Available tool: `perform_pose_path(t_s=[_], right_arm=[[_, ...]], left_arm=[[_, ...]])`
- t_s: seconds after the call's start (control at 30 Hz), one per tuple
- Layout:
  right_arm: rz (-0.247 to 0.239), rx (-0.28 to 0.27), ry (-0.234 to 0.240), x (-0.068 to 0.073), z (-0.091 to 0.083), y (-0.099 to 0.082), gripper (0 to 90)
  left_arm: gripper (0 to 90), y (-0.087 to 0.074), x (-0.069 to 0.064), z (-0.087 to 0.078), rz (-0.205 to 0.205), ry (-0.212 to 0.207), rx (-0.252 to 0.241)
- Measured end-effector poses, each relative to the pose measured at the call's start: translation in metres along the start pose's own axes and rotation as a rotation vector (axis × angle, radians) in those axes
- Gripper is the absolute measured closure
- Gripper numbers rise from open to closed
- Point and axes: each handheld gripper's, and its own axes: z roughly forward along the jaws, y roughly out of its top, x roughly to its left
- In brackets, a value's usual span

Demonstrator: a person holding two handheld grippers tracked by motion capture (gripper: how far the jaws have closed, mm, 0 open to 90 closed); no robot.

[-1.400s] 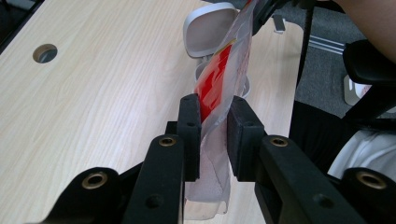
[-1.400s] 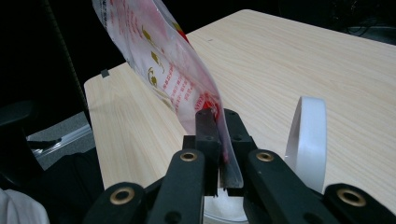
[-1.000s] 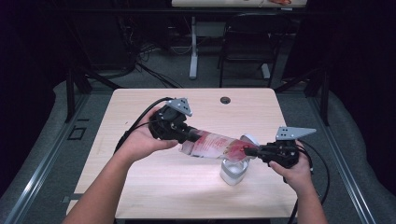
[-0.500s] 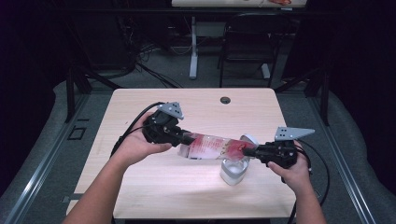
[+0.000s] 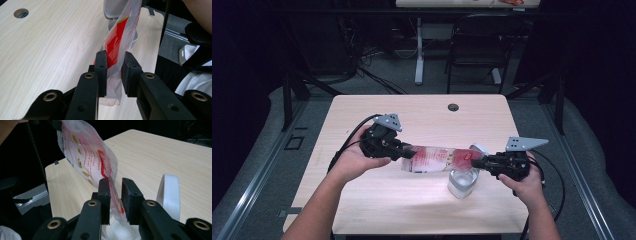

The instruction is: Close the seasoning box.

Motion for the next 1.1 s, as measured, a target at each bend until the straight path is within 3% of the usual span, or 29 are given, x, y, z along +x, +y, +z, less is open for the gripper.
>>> perform_pose_path(t_s=[0.63, 1.1], right_arm=[[0.015, 0.048, 0.014, -0.004, 0.01, -0.007, 78.9], [0.024, 0.053, 0.053, -0.009, 0.012, -0.012, 78.2]], left_arm=[[76.0, -0.022, 0.006, 0.006, -0.033, -0.011, 0.009], [76.0, -0.03, 0.008, 0.01, -0.056, -0.02, 0.004]])
